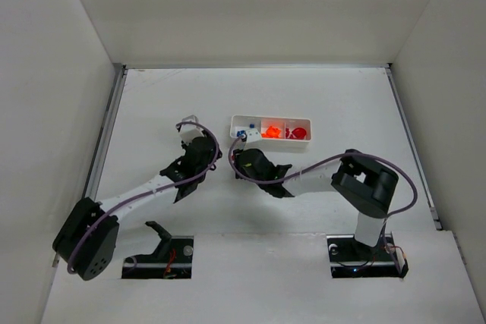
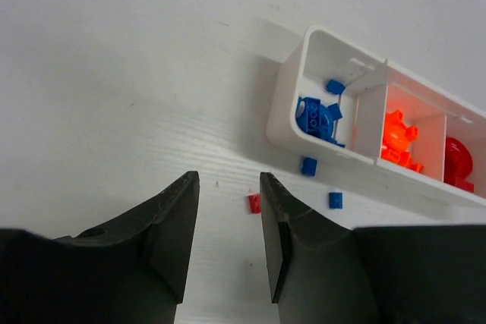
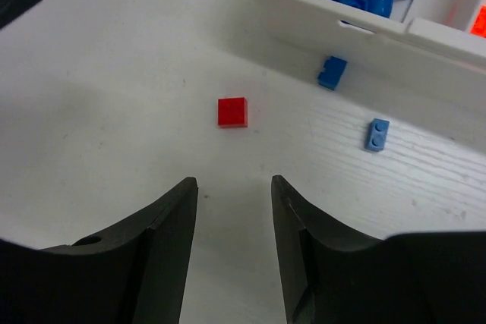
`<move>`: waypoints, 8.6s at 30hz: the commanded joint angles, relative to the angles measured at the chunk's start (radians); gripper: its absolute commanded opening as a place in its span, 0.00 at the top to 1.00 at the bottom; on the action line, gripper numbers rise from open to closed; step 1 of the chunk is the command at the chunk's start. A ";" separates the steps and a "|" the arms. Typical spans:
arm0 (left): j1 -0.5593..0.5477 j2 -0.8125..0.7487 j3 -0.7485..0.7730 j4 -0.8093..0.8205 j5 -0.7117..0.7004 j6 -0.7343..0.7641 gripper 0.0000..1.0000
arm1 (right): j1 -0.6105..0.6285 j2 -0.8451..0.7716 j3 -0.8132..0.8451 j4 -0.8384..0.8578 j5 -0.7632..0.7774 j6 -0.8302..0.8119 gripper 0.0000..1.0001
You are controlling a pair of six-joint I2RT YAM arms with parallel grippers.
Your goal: Sort the legos into containers by color
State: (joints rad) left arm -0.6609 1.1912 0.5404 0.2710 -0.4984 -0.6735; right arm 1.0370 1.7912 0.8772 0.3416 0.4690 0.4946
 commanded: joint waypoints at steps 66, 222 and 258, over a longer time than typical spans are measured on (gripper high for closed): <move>-0.277 0.272 0.164 0.010 0.026 0.032 0.65 | -0.399 -0.392 -0.181 0.022 0.057 -0.094 0.76; -0.075 0.007 0.106 -0.024 -0.048 0.077 0.00 | -0.670 -0.765 -0.497 0.177 0.148 0.074 0.35; 0.142 -0.401 -0.177 -0.380 -0.052 -0.070 0.00 | -0.845 -0.602 -0.552 0.235 0.065 0.157 0.36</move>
State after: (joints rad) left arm -0.5179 0.8047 0.3374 -0.0563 -0.5030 -0.7044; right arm 0.1978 1.1770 0.2859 0.5354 0.5468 0.6479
